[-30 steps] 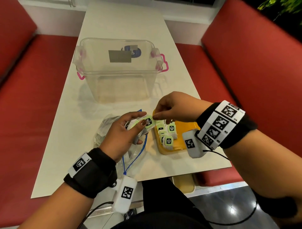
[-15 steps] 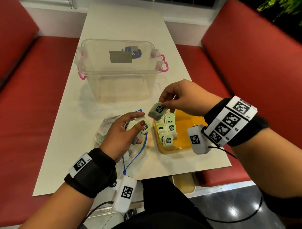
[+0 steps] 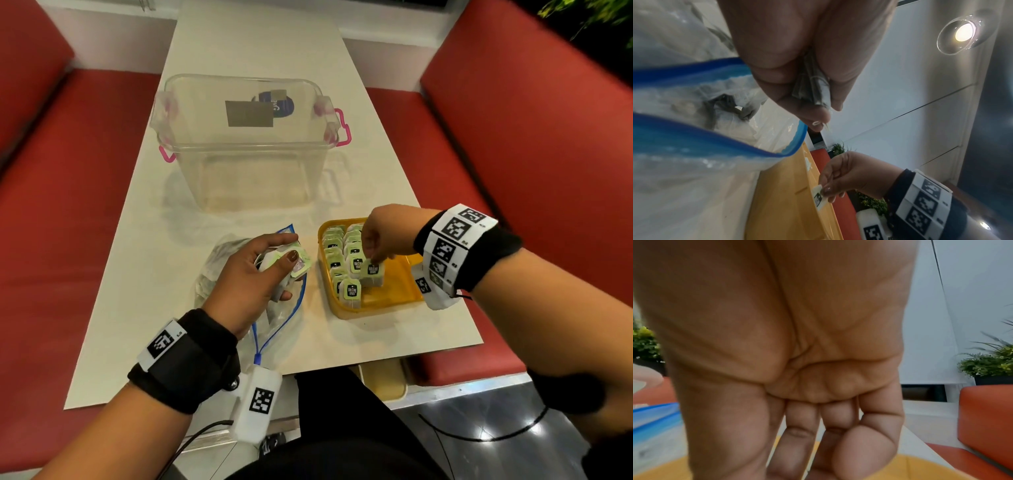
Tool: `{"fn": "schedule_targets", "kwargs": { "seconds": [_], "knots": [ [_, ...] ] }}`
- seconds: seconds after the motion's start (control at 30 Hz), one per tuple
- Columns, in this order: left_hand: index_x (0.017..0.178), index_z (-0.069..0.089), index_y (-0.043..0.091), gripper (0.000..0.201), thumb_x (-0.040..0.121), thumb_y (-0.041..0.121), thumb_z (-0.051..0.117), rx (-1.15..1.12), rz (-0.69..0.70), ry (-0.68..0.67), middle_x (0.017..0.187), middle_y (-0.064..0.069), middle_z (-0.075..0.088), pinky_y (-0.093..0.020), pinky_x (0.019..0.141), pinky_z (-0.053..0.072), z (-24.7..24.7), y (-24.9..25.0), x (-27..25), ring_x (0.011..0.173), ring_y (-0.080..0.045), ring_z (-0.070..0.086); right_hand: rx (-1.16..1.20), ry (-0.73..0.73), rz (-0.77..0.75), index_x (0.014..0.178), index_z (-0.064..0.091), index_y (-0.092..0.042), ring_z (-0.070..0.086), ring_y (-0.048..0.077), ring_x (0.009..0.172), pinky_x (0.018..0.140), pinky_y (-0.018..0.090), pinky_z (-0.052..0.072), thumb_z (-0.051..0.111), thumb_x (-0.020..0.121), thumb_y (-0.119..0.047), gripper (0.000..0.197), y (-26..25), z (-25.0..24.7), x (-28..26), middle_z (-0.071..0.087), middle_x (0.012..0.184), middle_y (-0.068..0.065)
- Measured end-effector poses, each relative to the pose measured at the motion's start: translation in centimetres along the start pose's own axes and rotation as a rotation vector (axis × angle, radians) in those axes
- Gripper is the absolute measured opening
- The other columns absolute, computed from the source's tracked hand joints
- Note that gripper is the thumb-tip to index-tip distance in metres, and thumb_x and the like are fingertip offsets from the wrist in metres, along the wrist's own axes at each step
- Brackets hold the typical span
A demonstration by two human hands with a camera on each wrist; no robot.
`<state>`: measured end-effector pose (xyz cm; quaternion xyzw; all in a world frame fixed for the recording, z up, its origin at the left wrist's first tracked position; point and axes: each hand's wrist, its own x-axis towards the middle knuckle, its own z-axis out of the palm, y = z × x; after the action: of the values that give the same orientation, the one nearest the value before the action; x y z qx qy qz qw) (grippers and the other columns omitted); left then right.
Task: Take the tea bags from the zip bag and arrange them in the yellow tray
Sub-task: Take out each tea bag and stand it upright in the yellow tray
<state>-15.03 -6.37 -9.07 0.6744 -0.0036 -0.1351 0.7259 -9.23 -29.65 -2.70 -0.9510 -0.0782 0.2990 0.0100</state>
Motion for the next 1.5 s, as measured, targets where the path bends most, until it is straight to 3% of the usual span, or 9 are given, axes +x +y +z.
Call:
{"fn": "schedule_targets", "kwargs": {
  "seconds": [0.13, 0.33, 0.5, 0.63, 0.9, 1.0, 1.2, 1.33, 1.5],
  "knots": [
    [0.112, 0.068, 0.027, 0.023, 0.092, 0.018, 0.063, 0.003, -0.003, -0.004, 0.125, 0.002, 0.061, -0.027, 0.061, 0.054, -0.2, -0.2, 0.0, 0.053, -0.014, 0.054, 0.023, -0.049, 0.033, 0.093, 0.07, -0.011, 0.064, 0.014, 0.064, 0.064, 0.024, 0.052, 0.073, 0.082, -0.017, 0.013, -0.1, 1.1, 1.0, 0.065, 0.075, -0.006],
    [0.11, 0.069, 0.03, 0.022, 0.091, 0.019, 0.064, -0.002, -0.008, -0.006, 0.127, 0.006, 0.06, -0.026, 0.061, 0.054, -0.3, -0.2, 0.1, 0.066, -0.029, 0.051, 0.042, 0.0, 0.058, 0.097, 0.07, -0.006, 0.072, 0.02, 0.078, 0.066, 0.019, 0.051, 0.069, 0.085, -0.012, 0.013, -0.6, 1.4, 1.9, 0.073, 0.09, 0.005],
    [0.11, 0.069, 0.029, 0.022, 0.091, 0.02, 0.064, -0.005, -0.004, -0.006, 0.127, 0.007, 0.06, -0.027, 0.061, 0.054, -0.3, -0.2, 0.1, 0.065, -0.031, 0.05, 0.08, 0.008, 0.081, 0.096, 0.07, -0.003, 0.069, 0.015, 0.068, 0.061, 0.019, 0.051, 0.069, 0.083, -0.01, 0.015, -0.7, 1.5, 2.2, 0.068, 0.072, -0.001],
    [0.11, 0.069, 0.029, 0.022, 0.091, 0.02, 0.065, -0.003, -0.01, -0.01, 0.124, 0.008, 0.061, -0.027, 0.061, 0.055, -0.2, -0.1, 0.1, 0.069, -0.031, 0.051, 0.088, 0.022, 0.103, 0.097, 0.07, -0.004, 0.067, 0.014, 0.062, 0.055, 0.019, 0.05, 0.067, 0.084, -0.009, 0.014, -0.7, 1.8, 2.2, 0.073, 0.078, 0.004],
    [0.108, 0.07, 0.03, 0.023, 0.094, 0.015, 0.06, -0.022, -0.007, -0.021, 0.127, 0.004, 0.058, -0.026, 0.059, 0.053, 0.1, 0.2, 0.0, 0.075, -0.021, 0.063, 0.2, 0.165, 0.051, 0.093, 0.068, -0.009, 0.067, 0.011, 0.058, 0.055, 0.019, 0.053, 0.07, 0.085, -0.013, 0.01, -0.5, 0.6, 0.7, 0.065, 0.074, -0.003],
    [0.109, 0.069, 0.03, 0.024, 0.095, 0.015, 0.058, -0.039, 0.01, -0.031, 0.126, 0.002, 0.059, -0.026, 0.059, 0.053, 0.6, 0.5, 0.0, 0.082, -0.018, 0.066, 0.348, 0.24, -0.052, 0.092, 0.069, -0.01, 0.069, 0.008, 0.058, 0.057, 0.021, 0.055, 0.067, 0.088, -0.02, 0.011, -1.5, -0.6, -0.8, 0.068, 0.068, -0.004],
    [0.12, 0.058, 0.029, 0.029, 0.093, 0.02, 0.058, -0.065, 0.056, -0.06, 0.125, -0.015, 0.054, -0.029, 0.06, 0.056, 1.9, 1.3, 0.3, 0.062, -0.013, 0.062, 0.667, 0.168, -0.182, 0.101, 0.065, -0.01, 0.073, 0.021, 0.073, 0.068, 0.032, 0.058, 0.071, 0.084, -0.023, 0.022, -4.1, -1.1, -2.8, 0.075, 0.082, 0.009],
    [0.12, 0.054, 0.031, 0.03, 0.093, 0.019, 0.058, -0.07, 0.078, -0.04, 0.121, -0.009, 0.055, -0.033, 0.065, 0.06, 2.6, 1.5, 0.5, 0.075, -0.008, 0.067, 0.812, 0.242, -0.136, 0.1, 0.061, -0.004, 0.072, 0.03, 0.073, 0.065, 0.036, 0.058, 0.075, 0.08, -0.012, 0.026, -4.3, -0.7, -3.0, 0.073, 0.076, 0.016],
    [0.117, 0.054, 0.032, 0.028, 0.095, 0.014, 0.056, -0.107, 0.088, -0.039, 0.113, -0.002, 0.057, -0.03, 0.064, 0.058, 3.3, 1.6, 0.8, 0.081, -0.008, 0.069, 0.928, 0.274, -0.119, 0.099, 0.058, 0.0, 0.072, 0.029, 0.068, 0.054, 0.028, 0.051, 0.078, 0.077, -0.009, 0.031, -4.2, 0.1, -3.2, 0.071, 0.072, 0.019]
  ]
}}
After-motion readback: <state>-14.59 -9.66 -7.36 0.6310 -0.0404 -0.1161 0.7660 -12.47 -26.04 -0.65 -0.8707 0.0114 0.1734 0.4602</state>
